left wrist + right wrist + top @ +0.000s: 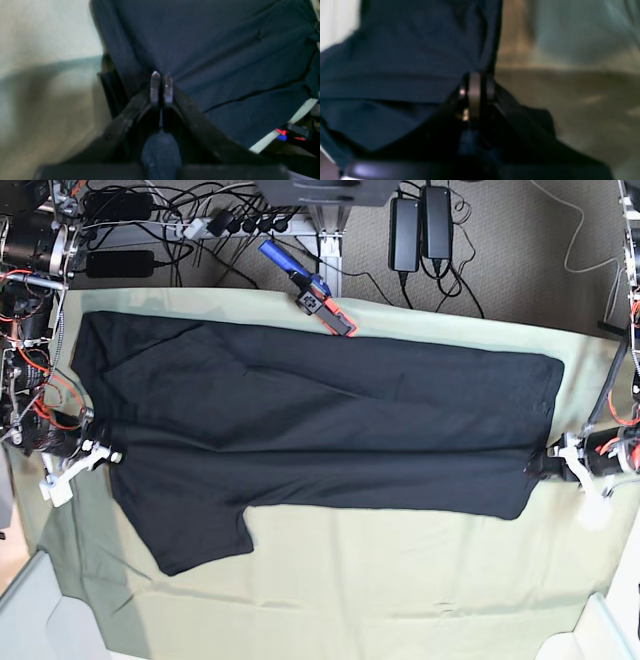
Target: Fold the T-shirt properly
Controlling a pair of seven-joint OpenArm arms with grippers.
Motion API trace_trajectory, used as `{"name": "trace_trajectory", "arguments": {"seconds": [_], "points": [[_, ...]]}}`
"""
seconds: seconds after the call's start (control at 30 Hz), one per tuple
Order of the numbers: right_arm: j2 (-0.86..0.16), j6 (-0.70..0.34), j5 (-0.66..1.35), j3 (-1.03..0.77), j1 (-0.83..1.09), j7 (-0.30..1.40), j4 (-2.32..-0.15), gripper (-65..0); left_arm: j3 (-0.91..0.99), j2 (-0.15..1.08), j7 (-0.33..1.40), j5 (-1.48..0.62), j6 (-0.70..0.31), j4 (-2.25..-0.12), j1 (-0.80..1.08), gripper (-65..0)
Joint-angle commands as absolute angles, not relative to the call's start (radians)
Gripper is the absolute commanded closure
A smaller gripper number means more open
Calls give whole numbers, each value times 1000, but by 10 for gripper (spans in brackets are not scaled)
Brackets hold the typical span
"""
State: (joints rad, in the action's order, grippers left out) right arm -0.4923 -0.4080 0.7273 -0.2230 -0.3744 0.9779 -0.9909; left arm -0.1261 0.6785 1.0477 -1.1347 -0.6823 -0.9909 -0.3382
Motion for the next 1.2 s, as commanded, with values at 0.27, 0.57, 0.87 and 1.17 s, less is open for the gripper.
{"name": "trace_trajectory", "arguments": {"seconds": [0.27,0.57,0.87,1.17], "points": [[-514,-482,711,-241,-408,963,-1012,-440,-119,698,1034,-1152,-698,-1005,-363,0],[-498,-482,687,-361,-493,924,-1031,-439,-119,698,1052,-1148,-698,-1060,-362,0],[-381,-476,424,-358,-598,740,-1000,-439,-119,698,1053,-1143,-698,-1105,-361,0],[-333,-475,252,-299,-601,546,-795,-439,-119,698,1056,-1145,-698,-1105,-362,0]]}}
